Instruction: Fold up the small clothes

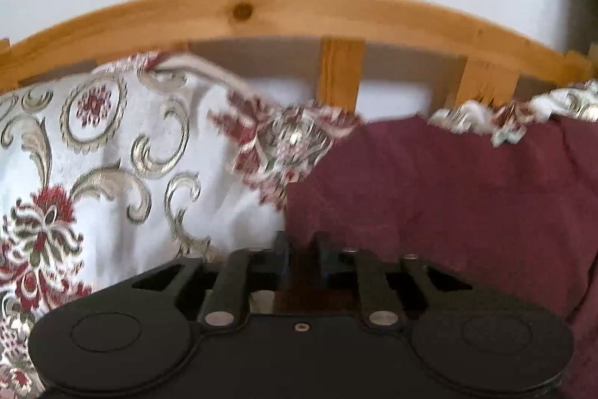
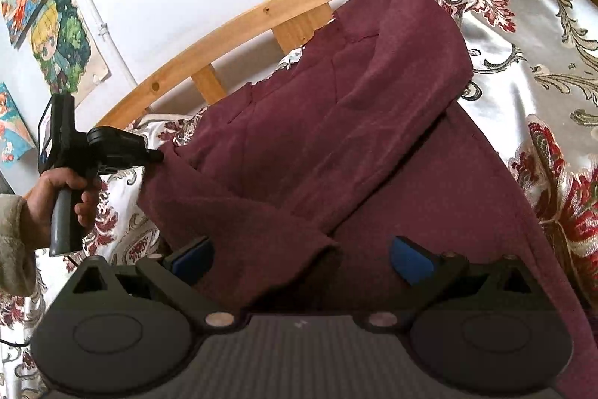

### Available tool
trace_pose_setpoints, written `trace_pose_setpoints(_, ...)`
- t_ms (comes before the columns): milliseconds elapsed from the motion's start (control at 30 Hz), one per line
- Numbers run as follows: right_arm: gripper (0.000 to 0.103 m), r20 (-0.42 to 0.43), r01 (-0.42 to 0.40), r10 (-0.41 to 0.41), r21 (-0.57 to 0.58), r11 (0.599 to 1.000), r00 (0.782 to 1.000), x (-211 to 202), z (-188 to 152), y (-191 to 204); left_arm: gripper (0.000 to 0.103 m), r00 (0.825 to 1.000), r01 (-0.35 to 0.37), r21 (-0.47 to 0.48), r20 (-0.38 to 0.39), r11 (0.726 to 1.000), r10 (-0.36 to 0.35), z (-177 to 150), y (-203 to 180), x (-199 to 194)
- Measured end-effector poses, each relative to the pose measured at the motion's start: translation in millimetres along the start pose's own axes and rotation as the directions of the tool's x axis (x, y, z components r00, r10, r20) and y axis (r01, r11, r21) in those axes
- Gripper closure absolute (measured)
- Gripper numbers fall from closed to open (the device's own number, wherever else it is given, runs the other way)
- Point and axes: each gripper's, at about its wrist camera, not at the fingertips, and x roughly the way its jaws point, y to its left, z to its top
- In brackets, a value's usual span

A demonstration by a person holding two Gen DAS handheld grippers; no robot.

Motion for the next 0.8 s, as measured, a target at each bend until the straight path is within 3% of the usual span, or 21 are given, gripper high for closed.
trace_pose_setpoints(33, 0.0, -0.001, 0.002, -0.002, -0.009, 1.0, 1.0, 0, -1, 1, 0.069, 1.0, -0.007, -0.01, -0.001, 1.0, 0.007, -3, 3, -1)
trace_pose_setpoints(100, 0.0, -0.003, 0.009, -0.009, -0.027, 1.0, 1.0, -1, -3, 4, 0.045, 1.0, 0.008, -0.046, 0.004, 0.999, -0.008, -9, 11, -5)
trace_pose_setpoints(133, 0.0, -0.003, 0.011, -0.011, -0.035, 0.999, 1.0, -1, -3, 5, 0.042, 1.0, 0.014, -0.064, 0.01, 0.998, -0.013, -12, 14, -7)
trace_pose_setpoints(233, 0.0, 0.006, 0.031, -0.031, -0.066, 0.997, 1.0, -3, -4, 10, 0.041, 1.0, 0.012, -0.086, -0.001, 0.996, -0.012, -25, 22, -16)
trace_pose_setpoints(500, 0.0, 0.047, 0.123, -0.117, -0.179, 0.976, 0.992, -8, -4, 25, 0.039, 0.992, -0.067, 0.035, -0.104, 0.997, 0.071, -62, 12, -6)
trace_pose_setpoints(667, 0.0, 0.019, 0.138, -0.137, -0.207, 0.969, 0.99, -4, -8, 26, 0.036, 0.989, -0.098, 0.075, -0.1, 0.992, 0.105, -65, 3, -5)
trace_pose_setpoints(733, 0.0, 0.016, 0.144, -0.144, -0.214, 0.966, 0.989, -3, -9, 27, 0.032, 0.992, -0.093, 0.053, -0.078, 0.994, 0.097, -64, 6, -11)
trace_pose_setpoints(800, 0.0, 0.025, 0.16, -0.158, -0.23, 0.96, 0.987, -4, -9, 27, 0.018, 0.995, -0.098, 0.026, -0.024, 0.995, 0.098, -64, 8, -23)
